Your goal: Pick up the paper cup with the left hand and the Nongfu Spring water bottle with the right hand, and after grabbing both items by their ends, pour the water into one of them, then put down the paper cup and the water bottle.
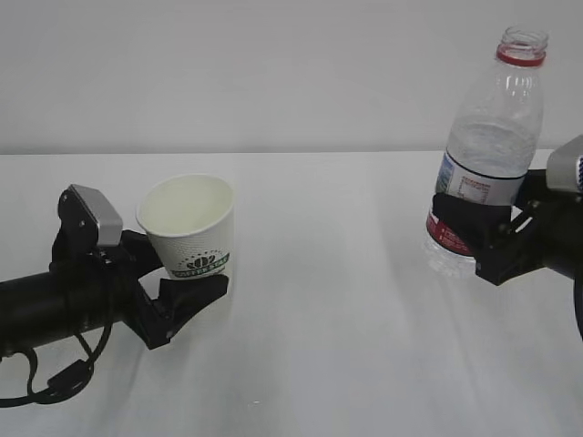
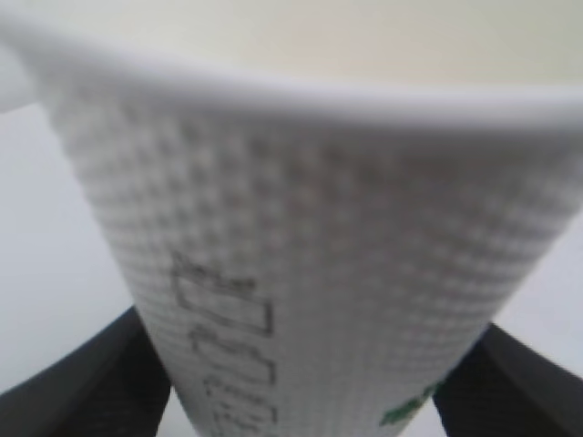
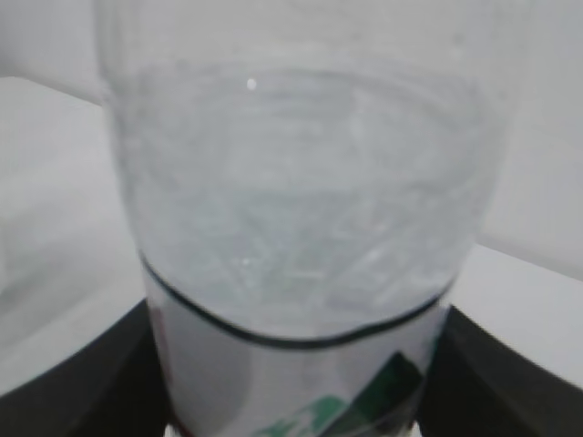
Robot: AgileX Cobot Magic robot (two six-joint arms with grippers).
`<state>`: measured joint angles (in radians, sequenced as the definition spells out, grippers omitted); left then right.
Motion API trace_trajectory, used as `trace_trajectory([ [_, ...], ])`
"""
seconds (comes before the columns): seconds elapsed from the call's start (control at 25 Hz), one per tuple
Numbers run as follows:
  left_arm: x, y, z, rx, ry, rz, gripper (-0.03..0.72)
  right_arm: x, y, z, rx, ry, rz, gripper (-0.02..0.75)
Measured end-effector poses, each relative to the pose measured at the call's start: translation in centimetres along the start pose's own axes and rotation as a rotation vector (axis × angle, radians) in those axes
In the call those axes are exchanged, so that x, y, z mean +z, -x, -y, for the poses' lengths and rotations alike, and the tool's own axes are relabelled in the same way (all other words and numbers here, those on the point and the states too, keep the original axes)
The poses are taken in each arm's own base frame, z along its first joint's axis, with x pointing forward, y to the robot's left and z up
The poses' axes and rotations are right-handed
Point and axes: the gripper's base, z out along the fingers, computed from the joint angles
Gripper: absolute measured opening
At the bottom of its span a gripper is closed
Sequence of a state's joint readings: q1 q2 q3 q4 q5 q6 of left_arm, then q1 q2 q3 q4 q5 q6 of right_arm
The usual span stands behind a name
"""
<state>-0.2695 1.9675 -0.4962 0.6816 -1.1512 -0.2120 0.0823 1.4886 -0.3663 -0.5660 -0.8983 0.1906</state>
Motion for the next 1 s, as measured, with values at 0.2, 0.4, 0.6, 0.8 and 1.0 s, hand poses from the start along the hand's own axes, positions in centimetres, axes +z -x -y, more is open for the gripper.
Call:
trace_trajectory([
  [0.2, -0.8, 0.8, 1.0, 0.005, -0.060, 0.007, 0.603, 0.0, -0.1, -0.2, -0.014, 0.017, -0.006, 0.528],
  [0.4, -1.1, 1.6, 1.8, 0.032, -0.137, 0.016, 0.601, 0.0, -0.1, -0.2, -0.018, 0.022, -0.006, 0.528],
  [0.6, -1.4, 1.9, 2.6, 0.056, -0.208, 0.008, 0.601, 0.0, -0.1, -0.3, -0.024, 0.029, -0.008, 0.528],
  [0.8, -1.5, 1.9, 3.6, 0.075, -0.289, -0.012, 0.601, 0.0, -0.1, -0.4, -0.034, 0.043, -0.011, 0.528],
  [1.0, -1.0, 1.8, 5.1, 0.096, -0.357, -0.022, 0.601, 0.0, -0.1, -0.5, -0.047, 0.060, -0.014, 0.528],
])
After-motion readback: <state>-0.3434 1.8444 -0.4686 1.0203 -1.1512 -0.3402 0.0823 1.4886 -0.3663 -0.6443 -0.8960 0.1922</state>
